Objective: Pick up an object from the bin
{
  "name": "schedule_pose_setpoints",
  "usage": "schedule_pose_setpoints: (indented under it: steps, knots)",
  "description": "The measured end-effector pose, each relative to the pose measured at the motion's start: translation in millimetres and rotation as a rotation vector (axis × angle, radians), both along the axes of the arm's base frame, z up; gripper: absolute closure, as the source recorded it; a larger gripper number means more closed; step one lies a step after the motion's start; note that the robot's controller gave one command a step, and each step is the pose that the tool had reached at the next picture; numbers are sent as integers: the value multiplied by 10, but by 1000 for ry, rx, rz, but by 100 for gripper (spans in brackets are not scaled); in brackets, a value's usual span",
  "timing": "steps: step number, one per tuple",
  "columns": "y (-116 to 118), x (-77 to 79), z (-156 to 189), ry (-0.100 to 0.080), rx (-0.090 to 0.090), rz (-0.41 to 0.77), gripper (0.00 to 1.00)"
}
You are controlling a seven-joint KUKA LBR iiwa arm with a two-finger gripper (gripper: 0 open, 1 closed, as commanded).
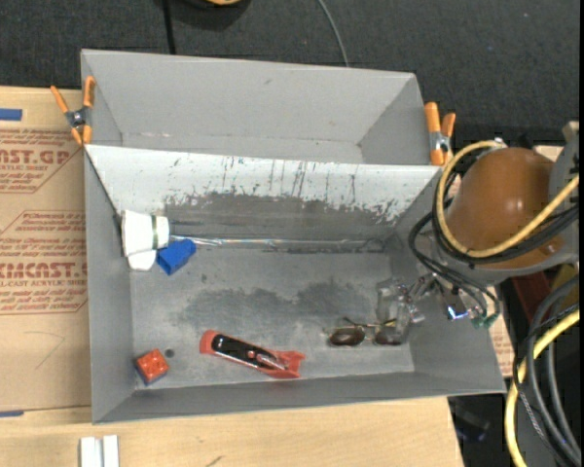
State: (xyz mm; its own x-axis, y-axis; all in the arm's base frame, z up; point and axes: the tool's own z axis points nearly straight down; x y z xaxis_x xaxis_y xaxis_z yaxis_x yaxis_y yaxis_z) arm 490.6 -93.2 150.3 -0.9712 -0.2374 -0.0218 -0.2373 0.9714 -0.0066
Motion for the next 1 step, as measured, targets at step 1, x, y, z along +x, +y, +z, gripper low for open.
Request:
schedule_pose_setpoints:
  steps: [1]
  knots:
    - [456,34,-249,-1,7,-225,100]
